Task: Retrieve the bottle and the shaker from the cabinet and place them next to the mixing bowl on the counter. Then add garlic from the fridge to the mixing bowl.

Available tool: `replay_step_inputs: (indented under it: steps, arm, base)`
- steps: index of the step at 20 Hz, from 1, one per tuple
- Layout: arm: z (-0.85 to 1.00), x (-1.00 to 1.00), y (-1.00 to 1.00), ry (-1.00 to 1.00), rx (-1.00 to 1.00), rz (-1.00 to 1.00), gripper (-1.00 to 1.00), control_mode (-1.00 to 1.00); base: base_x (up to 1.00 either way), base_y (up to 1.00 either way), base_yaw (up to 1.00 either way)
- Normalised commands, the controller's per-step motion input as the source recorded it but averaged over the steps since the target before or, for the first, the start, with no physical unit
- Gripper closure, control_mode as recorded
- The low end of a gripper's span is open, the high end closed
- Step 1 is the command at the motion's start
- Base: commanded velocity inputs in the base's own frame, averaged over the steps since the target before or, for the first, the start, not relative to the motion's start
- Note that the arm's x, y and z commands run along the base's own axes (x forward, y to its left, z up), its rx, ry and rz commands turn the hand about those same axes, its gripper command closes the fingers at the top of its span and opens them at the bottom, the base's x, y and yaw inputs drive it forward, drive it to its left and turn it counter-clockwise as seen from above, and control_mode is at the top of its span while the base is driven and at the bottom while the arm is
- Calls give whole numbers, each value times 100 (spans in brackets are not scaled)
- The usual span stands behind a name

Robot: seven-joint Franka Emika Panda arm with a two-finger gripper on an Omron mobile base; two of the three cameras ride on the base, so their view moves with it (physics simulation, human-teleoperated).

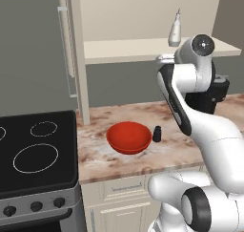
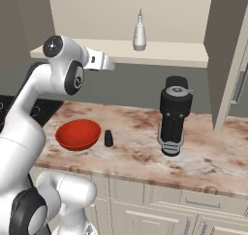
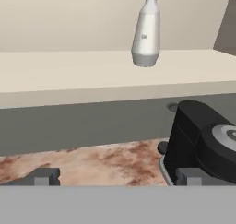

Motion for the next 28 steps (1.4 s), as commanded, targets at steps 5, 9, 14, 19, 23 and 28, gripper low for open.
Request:
replay_step_inputs:
  steps: [5, 9, 14, 19, 23, 28]
  arm:
    - [5, 6, -13, -9, 3, -13, -100, -100]
    - [0, 0, -14, 0, 4, 3, -100, -100]
    - [16, 0, -19, 0, -1, 12, -100, -100]
    - [31, -4, -44, -2, -4, 22, -100, -100]
    - [54, -15, -39, -8, -2, 23, -100, -100]
    - [27, 7, -36, -3, -3, 11, -100, -100]
  base:
    - [0, 0, 0]
    - [0, 0, 0]
    - [0, 0, 0]
    - [0, 0, 0]
    - [0, 0, 0]
    - [0, 0, 0]
